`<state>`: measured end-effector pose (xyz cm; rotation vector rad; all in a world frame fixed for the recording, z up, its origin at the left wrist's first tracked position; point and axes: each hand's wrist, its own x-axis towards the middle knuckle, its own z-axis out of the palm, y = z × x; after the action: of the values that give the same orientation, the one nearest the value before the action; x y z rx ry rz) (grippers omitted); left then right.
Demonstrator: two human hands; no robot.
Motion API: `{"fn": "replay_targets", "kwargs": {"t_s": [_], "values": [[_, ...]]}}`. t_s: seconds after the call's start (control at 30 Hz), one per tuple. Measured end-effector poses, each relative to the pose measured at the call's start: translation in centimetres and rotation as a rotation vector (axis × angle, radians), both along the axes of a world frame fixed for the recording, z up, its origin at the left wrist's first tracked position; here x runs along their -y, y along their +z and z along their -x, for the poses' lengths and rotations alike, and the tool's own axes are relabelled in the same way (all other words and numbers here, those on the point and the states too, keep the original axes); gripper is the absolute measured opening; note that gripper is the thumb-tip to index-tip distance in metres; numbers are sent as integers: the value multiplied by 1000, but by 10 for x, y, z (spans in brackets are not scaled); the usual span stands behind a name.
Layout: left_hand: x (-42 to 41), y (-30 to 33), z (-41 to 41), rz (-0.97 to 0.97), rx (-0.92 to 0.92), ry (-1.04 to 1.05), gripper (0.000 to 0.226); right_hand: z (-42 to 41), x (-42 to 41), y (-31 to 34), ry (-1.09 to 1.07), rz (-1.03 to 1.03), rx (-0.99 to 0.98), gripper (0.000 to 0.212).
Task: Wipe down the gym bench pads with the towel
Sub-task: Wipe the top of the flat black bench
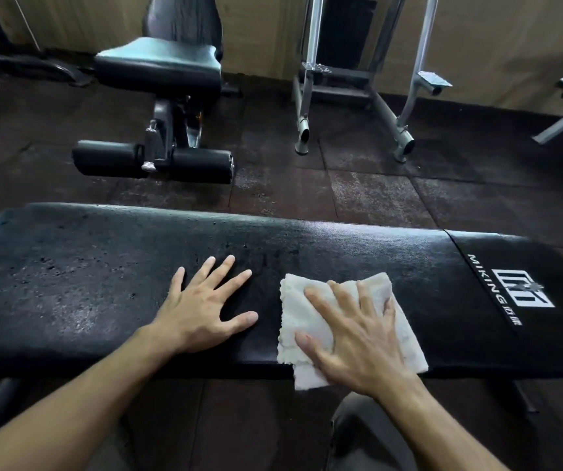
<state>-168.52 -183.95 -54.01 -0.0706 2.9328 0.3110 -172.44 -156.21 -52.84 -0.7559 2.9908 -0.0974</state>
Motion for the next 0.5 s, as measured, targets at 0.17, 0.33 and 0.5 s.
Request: {"fn": "replay_targets", "kwargs": {"t_s": [0.17,0.33,0.5], "values": [[1,0,0,6,-21,2,81,5,1,1,3,-7,20,88],[1,-1,-1,5,-29,-2,83,-4,-14,0,142,109,-10,84],[1,-1,0,12,-28,-4,86,-5,-56,2,196,70,-111,70]]}}
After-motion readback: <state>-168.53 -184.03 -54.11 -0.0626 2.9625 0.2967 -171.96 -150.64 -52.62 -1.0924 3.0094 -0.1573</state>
